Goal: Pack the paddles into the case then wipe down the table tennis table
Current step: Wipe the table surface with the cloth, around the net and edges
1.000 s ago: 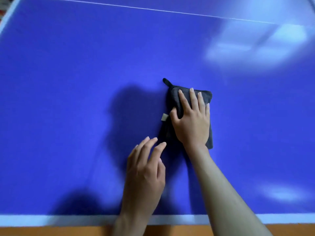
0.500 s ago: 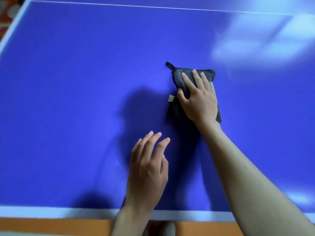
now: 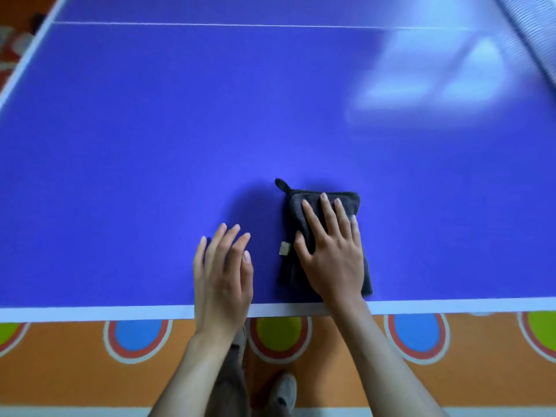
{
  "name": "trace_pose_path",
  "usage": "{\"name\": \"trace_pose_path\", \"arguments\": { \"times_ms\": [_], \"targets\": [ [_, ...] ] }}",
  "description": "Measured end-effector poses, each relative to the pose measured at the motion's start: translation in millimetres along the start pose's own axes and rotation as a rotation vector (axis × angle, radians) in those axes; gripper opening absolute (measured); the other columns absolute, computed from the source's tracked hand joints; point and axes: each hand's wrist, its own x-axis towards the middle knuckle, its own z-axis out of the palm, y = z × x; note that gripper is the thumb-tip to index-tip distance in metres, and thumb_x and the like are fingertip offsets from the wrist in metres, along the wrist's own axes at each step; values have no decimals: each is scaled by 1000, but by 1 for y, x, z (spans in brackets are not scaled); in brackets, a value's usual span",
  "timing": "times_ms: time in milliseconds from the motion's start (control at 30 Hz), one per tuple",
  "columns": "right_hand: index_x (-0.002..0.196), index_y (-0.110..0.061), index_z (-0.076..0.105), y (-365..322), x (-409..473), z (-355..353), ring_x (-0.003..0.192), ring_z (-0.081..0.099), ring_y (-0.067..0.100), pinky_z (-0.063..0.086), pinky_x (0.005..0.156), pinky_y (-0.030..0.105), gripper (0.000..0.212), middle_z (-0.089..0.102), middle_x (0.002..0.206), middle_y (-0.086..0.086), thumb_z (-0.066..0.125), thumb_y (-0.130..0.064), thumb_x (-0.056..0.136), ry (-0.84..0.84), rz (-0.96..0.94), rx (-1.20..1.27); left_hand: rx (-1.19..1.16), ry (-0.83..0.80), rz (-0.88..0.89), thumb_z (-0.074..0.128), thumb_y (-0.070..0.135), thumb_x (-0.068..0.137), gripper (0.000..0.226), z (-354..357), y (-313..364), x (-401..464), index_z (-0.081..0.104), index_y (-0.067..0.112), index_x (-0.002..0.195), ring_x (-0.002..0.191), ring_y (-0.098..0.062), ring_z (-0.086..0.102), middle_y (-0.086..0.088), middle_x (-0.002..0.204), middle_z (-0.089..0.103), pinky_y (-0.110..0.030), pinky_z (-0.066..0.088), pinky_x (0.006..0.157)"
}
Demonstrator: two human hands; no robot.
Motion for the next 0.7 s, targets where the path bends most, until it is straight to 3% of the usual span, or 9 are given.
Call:
{"name": "trace_pose_path", "arguments": {
  "times_ms": [267,500,700],
  "targets": [
    [158,-36,44,8,-63,-15,158,26,23,25,127,51,60,32,170,-1,52,-48,99,-13,32,-25,91,-4,-37,43,19,107,32,-1,3,-4,65,8,128,145,-25,47,-7,143,61,-51,29,122],
    [159,-38,42,25,-57,-26,159,23,20,28,126,50,61,31,170,-4,50,-52,100,-44,-28,-3,168,-23,-56,41,21,107,34,-1,4,-4,65,10,128,143,-26,48,-6,141,62,-50,30,121],
    [156,-34,48,28,-55,-26,158,28,23,30,125,52,58,36,168,-1,50,-46,99,18,27,-21,126,8,-50,44,20,106,31,0,3,-4,66,9,124,141,-27,50,-7,138,63,-51,30,120]
  ]
}}
